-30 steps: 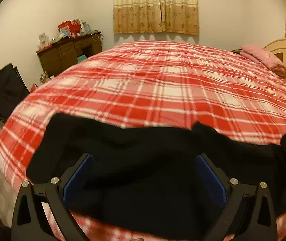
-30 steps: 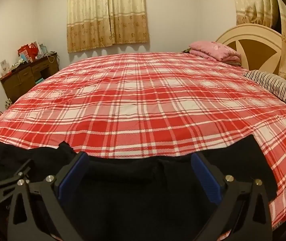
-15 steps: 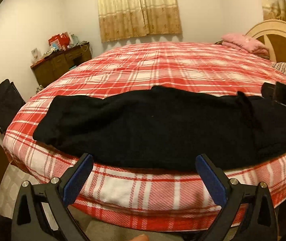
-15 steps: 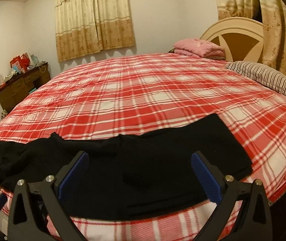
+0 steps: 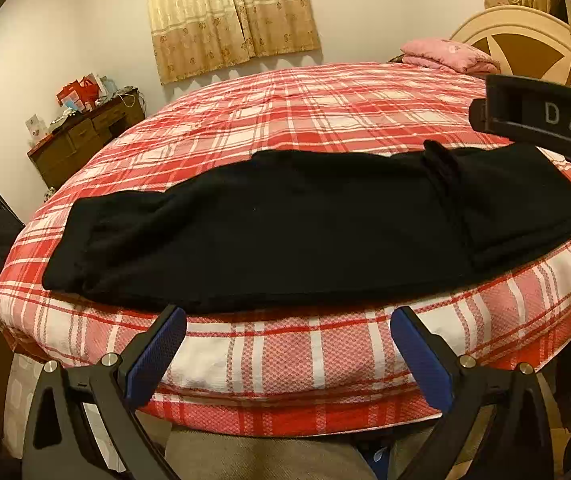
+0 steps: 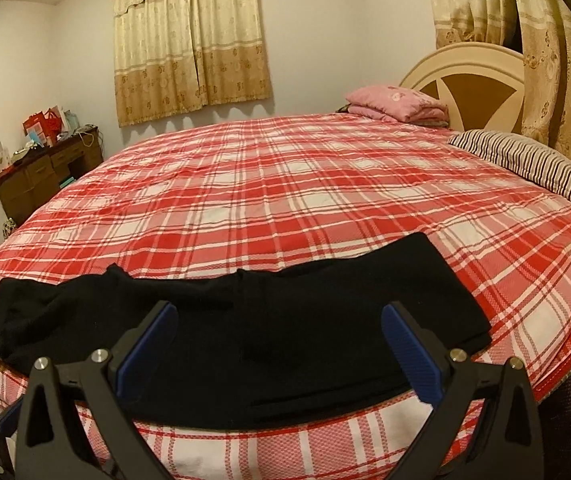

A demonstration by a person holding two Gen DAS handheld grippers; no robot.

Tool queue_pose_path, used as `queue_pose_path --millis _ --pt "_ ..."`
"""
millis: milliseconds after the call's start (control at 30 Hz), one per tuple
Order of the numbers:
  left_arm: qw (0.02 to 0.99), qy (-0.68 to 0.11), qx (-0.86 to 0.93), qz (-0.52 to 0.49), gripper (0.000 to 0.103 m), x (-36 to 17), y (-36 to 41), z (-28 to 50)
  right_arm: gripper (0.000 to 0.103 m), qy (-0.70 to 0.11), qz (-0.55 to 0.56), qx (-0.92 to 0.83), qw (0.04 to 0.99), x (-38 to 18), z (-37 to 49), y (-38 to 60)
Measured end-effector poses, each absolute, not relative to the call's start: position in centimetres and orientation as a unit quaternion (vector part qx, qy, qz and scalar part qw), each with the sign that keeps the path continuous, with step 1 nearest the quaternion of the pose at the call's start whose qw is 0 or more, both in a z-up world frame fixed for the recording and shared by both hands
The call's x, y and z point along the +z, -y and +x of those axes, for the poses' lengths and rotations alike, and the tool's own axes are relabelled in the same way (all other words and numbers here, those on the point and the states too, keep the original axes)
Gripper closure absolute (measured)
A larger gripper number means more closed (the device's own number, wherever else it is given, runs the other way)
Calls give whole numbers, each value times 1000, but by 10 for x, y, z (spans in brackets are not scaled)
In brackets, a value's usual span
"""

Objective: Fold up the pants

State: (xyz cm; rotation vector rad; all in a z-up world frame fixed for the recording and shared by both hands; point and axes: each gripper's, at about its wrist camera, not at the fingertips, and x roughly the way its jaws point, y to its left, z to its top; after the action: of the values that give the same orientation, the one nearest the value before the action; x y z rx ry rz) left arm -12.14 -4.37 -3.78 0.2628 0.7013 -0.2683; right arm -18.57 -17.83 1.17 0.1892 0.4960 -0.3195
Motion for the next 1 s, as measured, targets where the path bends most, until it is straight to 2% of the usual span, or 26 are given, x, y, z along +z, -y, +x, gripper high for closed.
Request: queue_pose_path --millis 1000 --pt "942 -316 -78 88 1 -8 7 -96 0 -248 91 -152 953 14 -186 171"
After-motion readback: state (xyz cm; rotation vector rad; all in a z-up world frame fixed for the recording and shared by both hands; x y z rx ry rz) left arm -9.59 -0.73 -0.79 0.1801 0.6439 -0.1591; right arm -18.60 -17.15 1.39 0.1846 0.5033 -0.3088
